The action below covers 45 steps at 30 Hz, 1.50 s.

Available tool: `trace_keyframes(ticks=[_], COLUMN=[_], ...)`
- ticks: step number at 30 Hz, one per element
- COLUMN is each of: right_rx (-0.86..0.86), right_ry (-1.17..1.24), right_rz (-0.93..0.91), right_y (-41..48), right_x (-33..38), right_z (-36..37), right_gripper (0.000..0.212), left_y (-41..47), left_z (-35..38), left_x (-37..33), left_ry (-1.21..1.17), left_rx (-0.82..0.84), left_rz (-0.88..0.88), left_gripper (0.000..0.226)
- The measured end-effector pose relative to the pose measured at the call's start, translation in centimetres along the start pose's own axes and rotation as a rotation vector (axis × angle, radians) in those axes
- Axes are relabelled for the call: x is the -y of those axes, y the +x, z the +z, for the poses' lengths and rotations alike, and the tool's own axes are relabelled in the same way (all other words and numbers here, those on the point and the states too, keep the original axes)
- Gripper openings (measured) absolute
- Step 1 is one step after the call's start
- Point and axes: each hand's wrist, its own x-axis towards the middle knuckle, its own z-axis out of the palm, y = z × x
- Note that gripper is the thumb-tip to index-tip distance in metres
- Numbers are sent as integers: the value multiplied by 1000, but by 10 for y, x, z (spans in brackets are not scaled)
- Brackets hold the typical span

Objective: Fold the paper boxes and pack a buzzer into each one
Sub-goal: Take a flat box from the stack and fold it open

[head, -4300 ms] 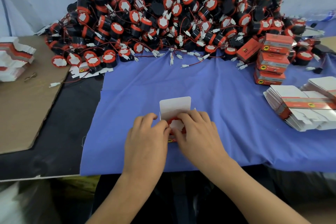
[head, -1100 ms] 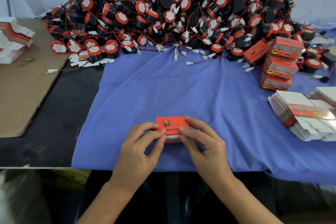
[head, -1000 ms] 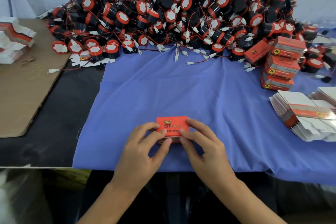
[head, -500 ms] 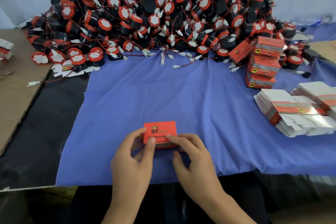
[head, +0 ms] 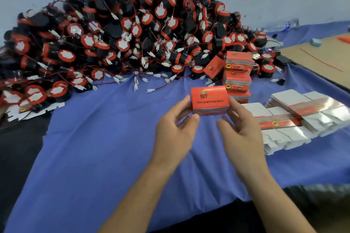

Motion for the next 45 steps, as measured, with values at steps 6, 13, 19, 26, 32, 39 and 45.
trace_keyframes(ticks=[6,13,19,26,32,39,45], right_rx=[-112,-137,-75,-377,-481,-326,-335], right_ry=[-80,-115,-196,-145,-563,-810,-825], right_rz=[70,200,192,179,226,281,213], right_y=[99,167,174,128,34,6,3], right_x=[-10,-33,-48,-37,-40,-53,-51], right_z=[-36,-47,-48,-94,-119,-124,-125], right_gripper=[58,61,70,71,37,30,34], left_y=[88,160,178,126,39,0,-2], left_z=[77,121,125,134,158,173,175], left_x=[-3,18,34,4,17,44,46], left_ry=[-11,71,141,131,246,292,-41], left_rx=[261,388,402,-19,193,172,50], left_rz=[-18,-70,-90,54,-135,-343,-403], left_gripper=[54,56,69,42,12,34,24])
